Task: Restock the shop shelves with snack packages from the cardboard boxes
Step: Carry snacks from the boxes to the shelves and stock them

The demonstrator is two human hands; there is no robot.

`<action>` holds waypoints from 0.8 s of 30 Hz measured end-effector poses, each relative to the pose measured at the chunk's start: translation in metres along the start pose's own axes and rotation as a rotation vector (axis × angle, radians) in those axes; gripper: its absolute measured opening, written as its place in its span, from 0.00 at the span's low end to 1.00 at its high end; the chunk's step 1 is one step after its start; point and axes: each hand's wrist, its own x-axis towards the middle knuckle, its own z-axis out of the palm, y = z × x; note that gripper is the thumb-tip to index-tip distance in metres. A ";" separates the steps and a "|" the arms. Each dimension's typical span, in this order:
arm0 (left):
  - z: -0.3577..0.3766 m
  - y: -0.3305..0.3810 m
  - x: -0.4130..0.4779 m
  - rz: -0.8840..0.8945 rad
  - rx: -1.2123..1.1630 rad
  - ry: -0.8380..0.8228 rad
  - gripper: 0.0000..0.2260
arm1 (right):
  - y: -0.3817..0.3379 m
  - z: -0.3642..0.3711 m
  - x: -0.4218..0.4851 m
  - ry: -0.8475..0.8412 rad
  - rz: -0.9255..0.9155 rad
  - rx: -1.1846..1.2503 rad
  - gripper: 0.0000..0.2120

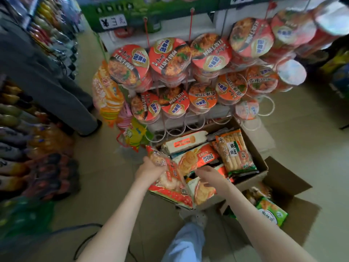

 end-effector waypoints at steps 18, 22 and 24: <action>0.087 0.188 -0.235 0.937 -0.392 -0.649 0.40 | 0.072 -0.156 -0.287 0.546 -0.570 0.939 0.19; 0.133 0.238 -0.312 1.182 -0.304 -0.885 0.40 | 0.108 -0.184 -0.373 0.845 -0.727 1.022 0.18; 0.156 0.254 -0.347 1.234 -0.280 -1.052 0.43 | 0.129 -0.191 -0.412 1.001 -0.749 0.988 0.23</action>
